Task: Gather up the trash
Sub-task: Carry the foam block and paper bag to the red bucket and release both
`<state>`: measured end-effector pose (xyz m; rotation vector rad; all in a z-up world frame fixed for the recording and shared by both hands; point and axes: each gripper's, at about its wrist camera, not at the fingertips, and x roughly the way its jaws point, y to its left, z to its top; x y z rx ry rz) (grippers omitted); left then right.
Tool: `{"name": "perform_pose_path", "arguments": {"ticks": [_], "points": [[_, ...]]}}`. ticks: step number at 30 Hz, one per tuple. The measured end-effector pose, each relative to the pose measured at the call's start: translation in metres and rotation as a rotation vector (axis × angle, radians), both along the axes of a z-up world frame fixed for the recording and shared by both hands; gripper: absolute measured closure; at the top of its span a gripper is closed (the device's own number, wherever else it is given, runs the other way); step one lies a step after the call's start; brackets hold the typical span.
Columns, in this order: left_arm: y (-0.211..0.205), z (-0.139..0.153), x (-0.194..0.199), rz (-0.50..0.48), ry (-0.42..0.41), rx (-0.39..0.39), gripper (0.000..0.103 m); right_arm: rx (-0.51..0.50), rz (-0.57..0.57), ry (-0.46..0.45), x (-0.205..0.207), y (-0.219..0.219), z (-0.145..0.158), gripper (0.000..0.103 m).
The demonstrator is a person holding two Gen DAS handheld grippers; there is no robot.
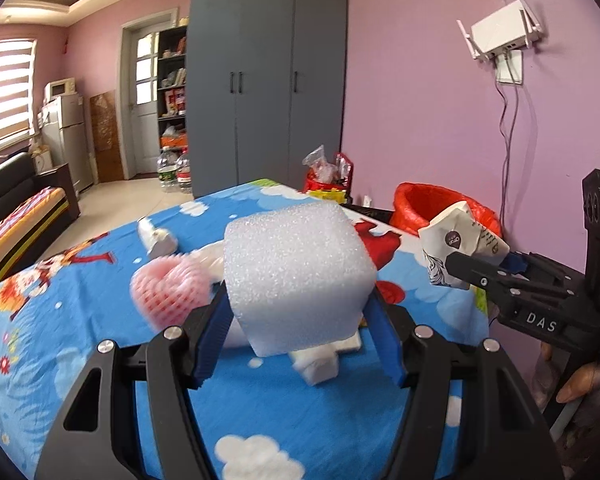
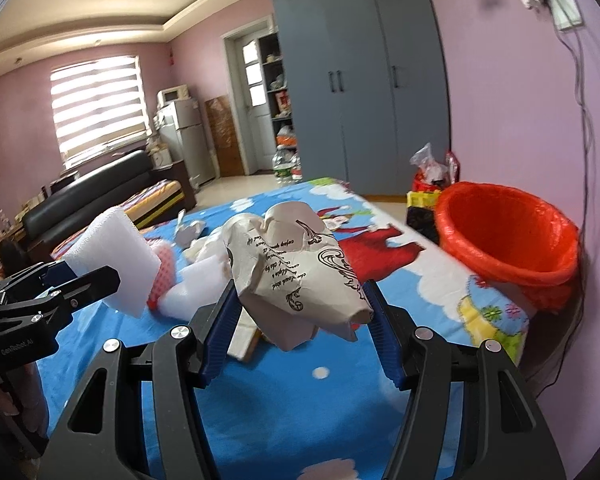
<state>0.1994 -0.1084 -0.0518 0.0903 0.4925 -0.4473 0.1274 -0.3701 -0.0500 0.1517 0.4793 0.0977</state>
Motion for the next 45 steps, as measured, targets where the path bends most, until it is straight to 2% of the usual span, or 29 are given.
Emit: {"name": "perform_pose_path", "arguments": {"ticks": [14, 18, 28, 39, 40, 41, 43, 45], "points": [[-0.099, 0.012, 0.053, -0.189, 0.001, -0.032, 0.041, 0.0, -0.211, -0.04, 0.005, -0.09, 0.005, 0.044], [-0.136, 0.015, 0.077, -0.26, 0.013, -0.036, 0.041, -0.001, -0.283, -0.04, 0.013, -0.123, 0.002, 0.043], [-0.241, 0.038, 0.145, -0.417, -0.015, -0.042, 0.041, -0.028, -0.414, -0.051, 0.048, -0.195, -0.006, 0.043], [-0.335, 0.018, 0.215, -0.509, 0.035, -0.018, 0.04, -0.048, -0.465, -0.015, 0.093, -0.238, -0.03, 0.041], [-0.344, 0.016, 0.22, -0.512, 0.042, -0.017, 0.039, -0.057, -0.468, -0.011, 0.097, -0.241, -0.033, 0.036], [-0.35, 0.015, 0.225, -0.513, 0.05, -0.015, 0.037, -0.068, -0.474, -0.001, 0.102, -0.243, -0.036, 0.023], [-0.359, 0.012, 0.233, -0.498, 0.061, -0.015, 0.027, -0.076, -0.483, 0.006, 0.106, -0.244, -0.041, 0.02], [-0.359, 0.014, 0.234, -0.486, 0.058, -0.015, 0.025, -0.077, -0.474, 0.015, 0.107, -0.242, -0.044, 0.02]]}}
